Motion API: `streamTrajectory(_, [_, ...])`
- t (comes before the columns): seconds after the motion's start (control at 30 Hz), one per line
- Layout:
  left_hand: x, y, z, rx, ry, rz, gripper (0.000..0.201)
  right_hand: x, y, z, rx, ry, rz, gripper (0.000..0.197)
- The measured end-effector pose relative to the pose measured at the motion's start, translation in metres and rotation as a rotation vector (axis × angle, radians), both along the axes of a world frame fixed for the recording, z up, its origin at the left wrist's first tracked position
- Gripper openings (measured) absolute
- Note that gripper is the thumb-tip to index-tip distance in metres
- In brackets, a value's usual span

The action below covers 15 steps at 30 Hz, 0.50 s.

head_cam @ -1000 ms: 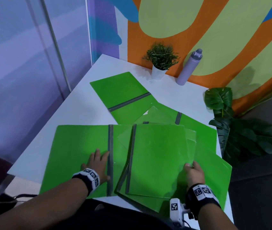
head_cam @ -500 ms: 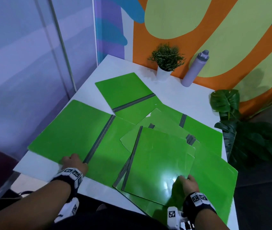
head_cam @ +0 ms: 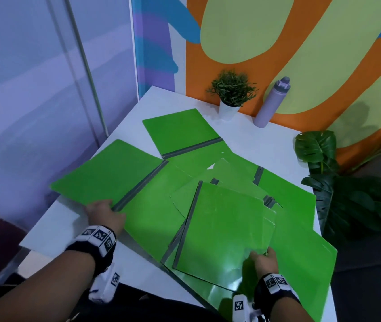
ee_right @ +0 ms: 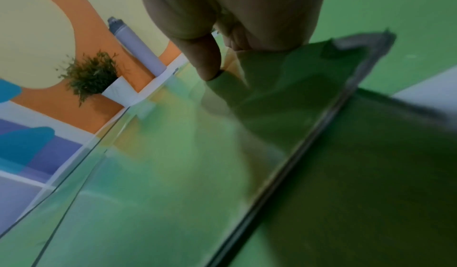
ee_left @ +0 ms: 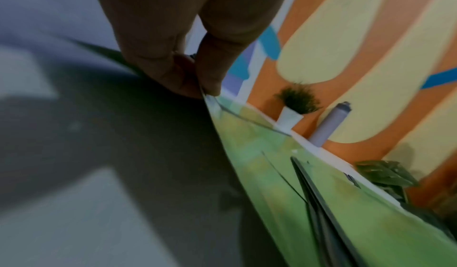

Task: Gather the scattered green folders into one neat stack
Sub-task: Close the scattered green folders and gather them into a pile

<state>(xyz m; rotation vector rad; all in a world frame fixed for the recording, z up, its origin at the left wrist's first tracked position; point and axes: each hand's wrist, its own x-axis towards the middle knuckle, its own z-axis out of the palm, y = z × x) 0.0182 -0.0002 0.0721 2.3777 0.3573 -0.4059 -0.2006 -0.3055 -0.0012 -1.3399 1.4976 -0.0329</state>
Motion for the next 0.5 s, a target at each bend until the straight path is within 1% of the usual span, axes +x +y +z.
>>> streamTrajectory(0.13, [0.019, -0.002, 0.046, 0.097, -0.412, -0.141, 0.051, -0.008, -0.008, 0.006, -0.044, 0.01, 0.009, 0.07])
streamTrajectory(0.23, [0.035, -0.001, 0.076, 0.109, -0.653, -0.203, 0.041, -0.013, -0.009, 0.005, -0.066, 0.035, 0.037, 0.069])
streamTrajectory(0.37, [0.037, -0.006, 0.11, 0.052, -0.869, -0.225, 0.025, -0.016, -0.008, 0.008, -0.051, 0.014, 0.029, 0.07])
streamTrajectory(0.47, [0.032, -0.01, 0.13, 0.114, -0.957, -0.17, 0.024, -0.014, -0.012, 0.014, -0.05, -0.014, 0.041, 0.069])
streamTrajectory(0.5, [0.029, -0.01, 0.135, 0.092, -0.97, -0.163, 0.025, -0.013, -0.014, 0.017, -0.056, -0.026, 0.048, 0.068])
